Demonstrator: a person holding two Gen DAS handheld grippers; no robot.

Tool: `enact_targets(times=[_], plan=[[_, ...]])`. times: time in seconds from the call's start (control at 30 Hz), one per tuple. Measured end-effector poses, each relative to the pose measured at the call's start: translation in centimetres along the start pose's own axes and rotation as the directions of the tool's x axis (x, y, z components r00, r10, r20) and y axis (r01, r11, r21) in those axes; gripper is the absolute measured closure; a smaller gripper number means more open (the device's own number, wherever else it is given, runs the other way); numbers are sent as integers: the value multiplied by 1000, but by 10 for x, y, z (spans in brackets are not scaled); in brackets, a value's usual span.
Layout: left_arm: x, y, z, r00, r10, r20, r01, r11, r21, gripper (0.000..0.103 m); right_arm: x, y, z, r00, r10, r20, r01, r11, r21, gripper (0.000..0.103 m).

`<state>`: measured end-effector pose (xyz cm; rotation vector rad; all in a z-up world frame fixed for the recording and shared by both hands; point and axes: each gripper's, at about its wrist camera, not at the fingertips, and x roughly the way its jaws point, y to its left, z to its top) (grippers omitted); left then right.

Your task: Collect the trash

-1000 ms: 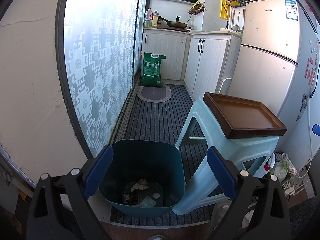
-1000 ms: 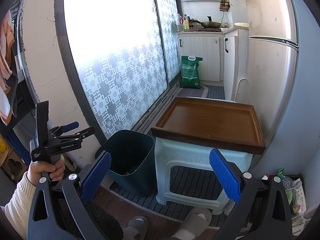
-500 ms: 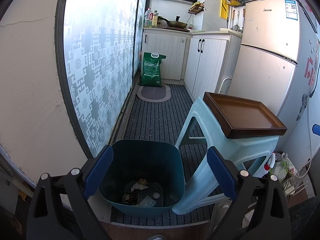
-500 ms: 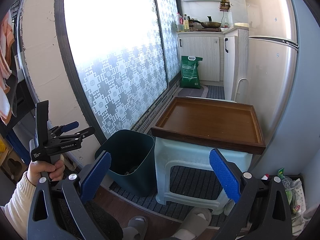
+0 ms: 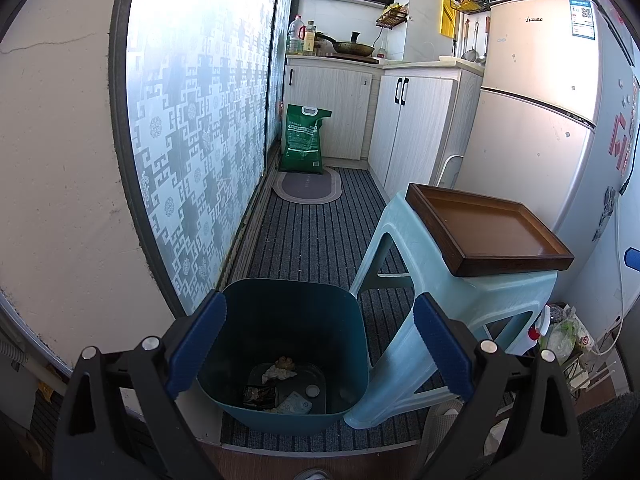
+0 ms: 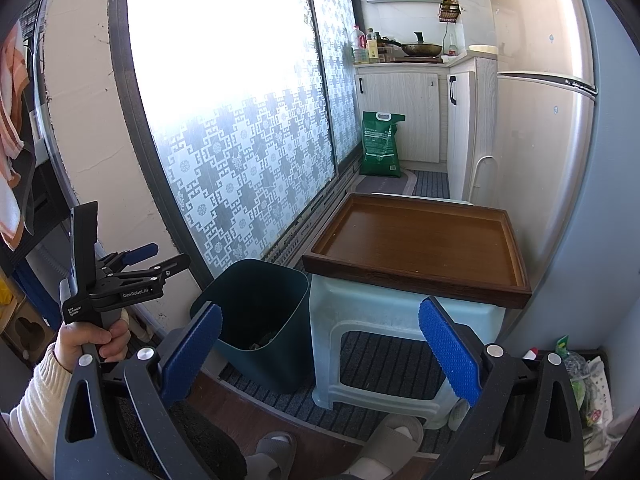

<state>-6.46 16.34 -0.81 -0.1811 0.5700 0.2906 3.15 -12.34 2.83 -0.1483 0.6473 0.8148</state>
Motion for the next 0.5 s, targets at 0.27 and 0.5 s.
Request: enact_targets(times=[0.27,0.5], plan=[[2,-1,-1,1000,-4,-5,4,1000,9,6,0,0,0,1000,0,0,0,1000,1,3],[3,4,-1,1000,-7,-13,7,1000,4,6,0,0,0,1000,1,0,-1,1000,0,3]])
